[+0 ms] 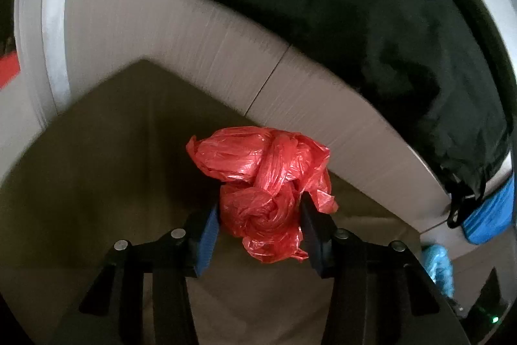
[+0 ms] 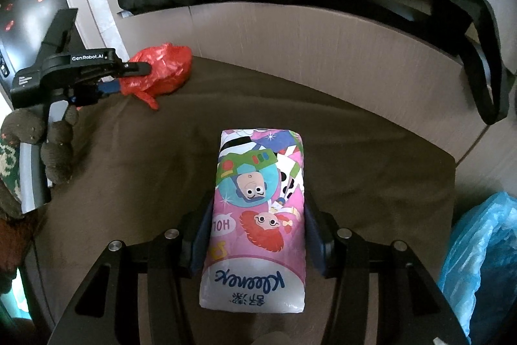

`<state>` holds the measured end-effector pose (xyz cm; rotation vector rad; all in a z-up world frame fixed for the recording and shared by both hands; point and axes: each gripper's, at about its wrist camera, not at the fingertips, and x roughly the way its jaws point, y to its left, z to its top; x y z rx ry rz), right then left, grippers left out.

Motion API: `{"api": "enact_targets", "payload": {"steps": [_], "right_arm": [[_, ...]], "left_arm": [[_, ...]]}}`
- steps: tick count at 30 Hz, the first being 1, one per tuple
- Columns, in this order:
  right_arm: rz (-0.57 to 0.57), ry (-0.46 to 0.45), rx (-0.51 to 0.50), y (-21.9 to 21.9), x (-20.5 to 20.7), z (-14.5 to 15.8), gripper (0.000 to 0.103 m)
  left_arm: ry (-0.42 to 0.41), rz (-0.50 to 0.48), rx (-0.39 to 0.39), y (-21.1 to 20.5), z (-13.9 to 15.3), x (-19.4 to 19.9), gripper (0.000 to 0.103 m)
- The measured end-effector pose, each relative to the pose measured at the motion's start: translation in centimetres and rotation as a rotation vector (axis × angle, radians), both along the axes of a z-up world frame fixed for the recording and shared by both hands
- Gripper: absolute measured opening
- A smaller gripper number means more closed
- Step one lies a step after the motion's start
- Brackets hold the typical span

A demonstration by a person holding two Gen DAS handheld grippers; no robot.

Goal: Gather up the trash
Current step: 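Carry the red bag and tissue pack over the blue bin and release both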

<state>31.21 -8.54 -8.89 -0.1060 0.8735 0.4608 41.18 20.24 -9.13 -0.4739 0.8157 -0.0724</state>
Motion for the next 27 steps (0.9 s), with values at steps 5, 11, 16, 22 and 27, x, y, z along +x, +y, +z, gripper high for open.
{"api": "enact_targets", "payload": {"steps": [5, 11, 16, 22, 27], "right_arm": [[-0.014, -0.018, 0.019, -0.7, -0.6, 0.8, 0.048], [-0.032, -0.059, 0.048, -1.8, -1.7, 2.9, 0.048], [-0.064, -0.136, 0.069, -4.0, -3.1, 6.4, 0.048], [-0.118, -0.237, 0.052, -8.0, -5.2, 10.4, 0.048], [-0.195, -0.291, 0.051, -12.9, -7.0, 12.6, 0.048]], "left_arm": [[-0.116, -0.008, 0.099, -2.4, 3.8, -2.2, 0.046], [-0.222, -0.047, 0.254, -6.8, 8.8, -6.1, 0.046], [-0.300, -0.091, 0.293, -10.8, 11.9, -9.2, 0.046], [-0.372, -0.147, 0.315, -15.9, 14.3, -12.1, 0.046], [-0.390, -0.223, 0.315, -21.0, 15.3, -13.7, 0.046]]}}
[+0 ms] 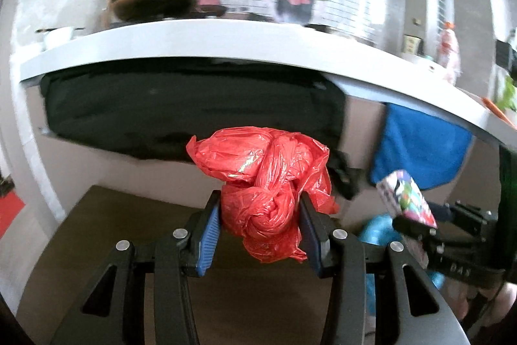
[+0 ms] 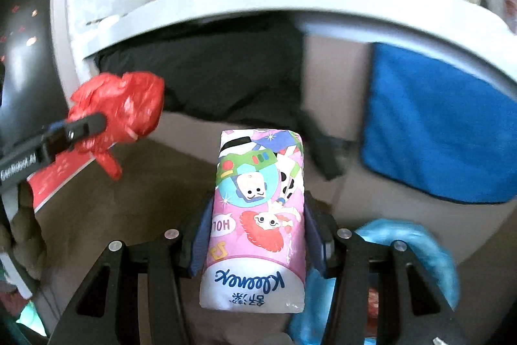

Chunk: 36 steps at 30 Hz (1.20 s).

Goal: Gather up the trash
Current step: 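Carry the red bag and tissue pack over the blue bin and release both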

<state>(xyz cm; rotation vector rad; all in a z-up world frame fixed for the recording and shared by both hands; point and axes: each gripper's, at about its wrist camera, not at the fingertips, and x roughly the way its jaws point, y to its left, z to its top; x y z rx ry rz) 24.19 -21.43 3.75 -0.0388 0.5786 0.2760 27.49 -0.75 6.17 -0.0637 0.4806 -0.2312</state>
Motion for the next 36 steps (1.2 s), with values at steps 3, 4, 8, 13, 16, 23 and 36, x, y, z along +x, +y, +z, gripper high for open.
{"api": "enact_targets", "payload": {"steps": [3, 4, 8, 13, 16, 23, 36], "right_arm": [[-0.063, -0.023, 0.005, -3.3, -1.3, 0.8, 0.048], [-0.084, -0.029, 0.007, -4.5, -1.8, 0.8, 0.048], [-0.156, -0.036, 0.012, -9.1, -3.1, 0.7, 0.048], [-0.223, -0.028, 0.031, -13.7, -4.4, -0.2, 0.048], [-0.247, -0.015, 0.050, -15.4, -4.7, -1.2, 0.048], [-0.282, 0.021, 0.097, -18.6, -4.2, -4.1, 0.048], [-0.280, 0.115, 0.154, -20.1, -1.0, -8.8, 0.048]], "left_arm": [[0.001, -0.066, 0.016, -4.3, 0.1, -1.0, 0.046], [0.005, -0.084, 0.020, -5.3, 0.1, -1.1, 0.046], [0.028, -0.166, 0.038, -10.2, -0.4, -1.6, 0.046], [0.052, -0.241, 0.069, -15.0, -1.4, -2.3, 0.046], [0.074, -0.271, 0.085, -17.5, -2.4, -2.2, 0.046], [0.163, -0.314, 0.087, -20.8, -5.3, -0.4, 0.046], [0.307, -0.330, 0.071, -23.2, -10.9, 3.4, 0.046]]}}
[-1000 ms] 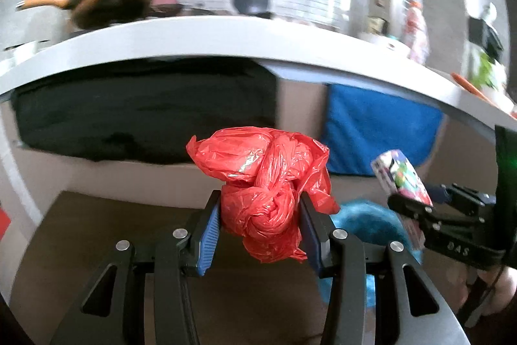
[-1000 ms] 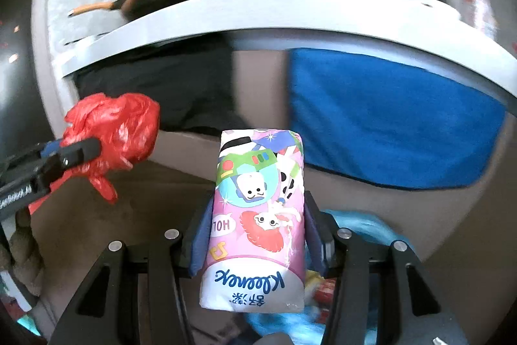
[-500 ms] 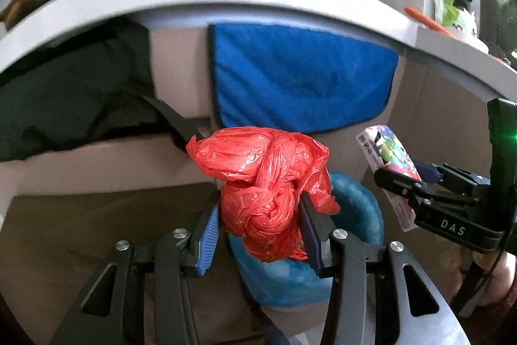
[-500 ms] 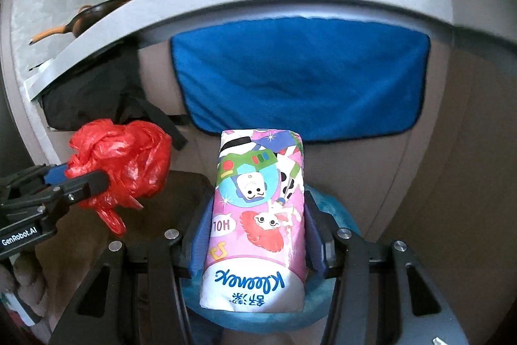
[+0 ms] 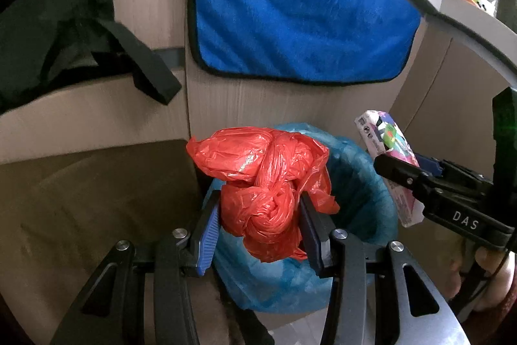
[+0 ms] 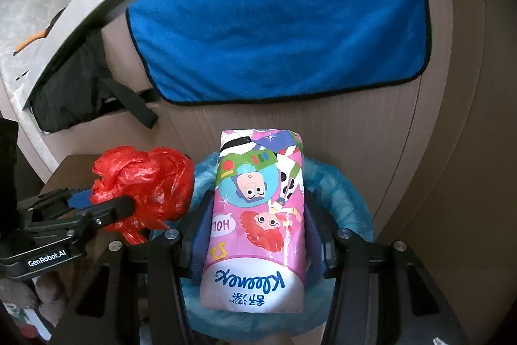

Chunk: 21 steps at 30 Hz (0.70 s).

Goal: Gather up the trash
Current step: 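Carry the red bag and tissue pack over the blue bin and release both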

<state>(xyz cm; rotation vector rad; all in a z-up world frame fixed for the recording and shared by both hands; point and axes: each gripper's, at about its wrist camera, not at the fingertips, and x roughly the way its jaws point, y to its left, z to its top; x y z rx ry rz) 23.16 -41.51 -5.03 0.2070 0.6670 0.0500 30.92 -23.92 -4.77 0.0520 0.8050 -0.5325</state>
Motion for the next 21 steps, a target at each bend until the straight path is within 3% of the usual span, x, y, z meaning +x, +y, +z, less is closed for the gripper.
{"api": "enact_targets", "payload": {"steps": [21], "right_arm": [[0.000, 0.086, 0.039, -0.2, 2.9, -3.9, 0.049]], "left_arm": [[0.078, -0.014, -0.002, -1.6, -3.5, 3.1, 0.046]]}}
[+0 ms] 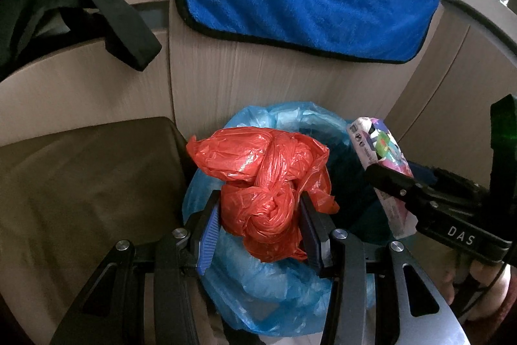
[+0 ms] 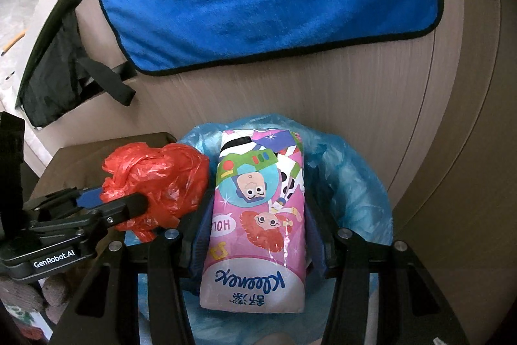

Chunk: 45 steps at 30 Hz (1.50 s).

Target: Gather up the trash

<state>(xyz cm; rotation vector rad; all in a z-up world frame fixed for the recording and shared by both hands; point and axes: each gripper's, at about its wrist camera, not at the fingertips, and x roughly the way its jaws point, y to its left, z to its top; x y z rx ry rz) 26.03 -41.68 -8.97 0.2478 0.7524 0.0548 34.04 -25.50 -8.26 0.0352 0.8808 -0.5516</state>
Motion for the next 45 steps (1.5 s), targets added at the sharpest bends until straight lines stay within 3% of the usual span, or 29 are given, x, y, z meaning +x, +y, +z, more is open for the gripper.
{"api": "enact_targets", "payload": {"steps": [8, 14, 19, 24, 29, 33, 38, 45], "right_arm": [[-0.022, 0.014, 0.006, 0.0, 0.3, -0.7, 0.053], [-0.043, 0.005, 0.009, 0.0, -0.1, -0.3, 0.064], [-0.048, -0.010, 0.005, 0.4, -1.1, 0.5, 0.064], [-0.062, -0.054, -0.019, 1.7, -3.9, 2.3, 0.064], [-0.050, -0.104, -0.010, 3.6, -7.9, 4.4, 0.065], [0.000, -0.150, -0.019, 6.0, -11.8, 6.2, 0.069], [0.031, -0.212, -0.059, 9.8, -17.7, 8.0, 0.076], [0.044, -0.260, -0.096, 14.8, -24.2, 8.6, 0.077]], "left_arm": [[0.012, -0.013, -0.034, 0.2, -0.3, 0.1, 0.051], [0.046, -0.032, -0.084, 1.1, -0.2, 0.5, 0.065], [0.011, -0.006, -0.101, 2.2, 1.7, -0.6, 0.083], [-0.038, 0.036, -0.132, 4.6, 4.5, -2.7, 0.087], [-0.139, 0.069, -0.106, 8.1, 7.6, -8.0, 0.087], [-0.255, 0.113, -0.034, 11.0, 9.8, -13.4, 0.087], [-0.394, 0.248, 0.093, 14.5, 11.1, -20.4, 0.087], [-0.426, 0.329, 0.162, 18.9, 10.3, -27.9, 0.087]]}}
